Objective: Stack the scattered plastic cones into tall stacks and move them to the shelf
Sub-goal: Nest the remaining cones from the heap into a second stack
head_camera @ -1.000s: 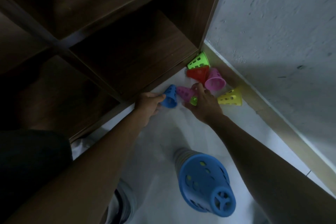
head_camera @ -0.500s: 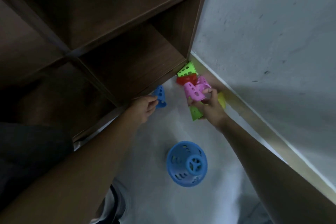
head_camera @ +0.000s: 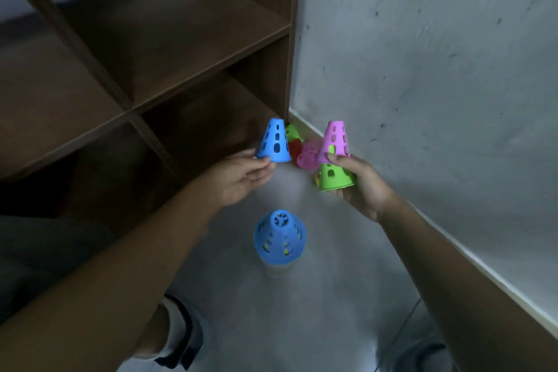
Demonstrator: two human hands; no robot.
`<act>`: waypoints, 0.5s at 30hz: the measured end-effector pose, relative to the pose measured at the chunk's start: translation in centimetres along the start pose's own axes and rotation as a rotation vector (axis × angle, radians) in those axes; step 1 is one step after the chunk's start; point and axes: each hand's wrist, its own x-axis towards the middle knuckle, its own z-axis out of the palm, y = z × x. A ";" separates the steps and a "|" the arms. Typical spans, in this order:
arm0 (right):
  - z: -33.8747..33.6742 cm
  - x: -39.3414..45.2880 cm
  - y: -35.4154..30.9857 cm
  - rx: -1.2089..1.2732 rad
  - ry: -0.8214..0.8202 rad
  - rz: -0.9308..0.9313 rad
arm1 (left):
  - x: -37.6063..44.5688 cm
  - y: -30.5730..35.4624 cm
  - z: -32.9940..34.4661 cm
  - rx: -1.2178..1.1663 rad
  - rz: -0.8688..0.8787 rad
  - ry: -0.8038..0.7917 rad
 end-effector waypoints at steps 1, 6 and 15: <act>0.1 -0.7 -0.4 0.032 -0.013 -0.009 | -0.8 0.4 0.3 0.001 0.012 -0.021; 1.0 -3.5 -2.1 0.096 -0.092 -0.074 | -4.7 2.1 1.5 -0.066 0.028 -0.096; 4.0 -8.0 -5.4 0.083 -0.131 -0.248 | -12.6 4.6 1.7 0.205 0.080 -0.231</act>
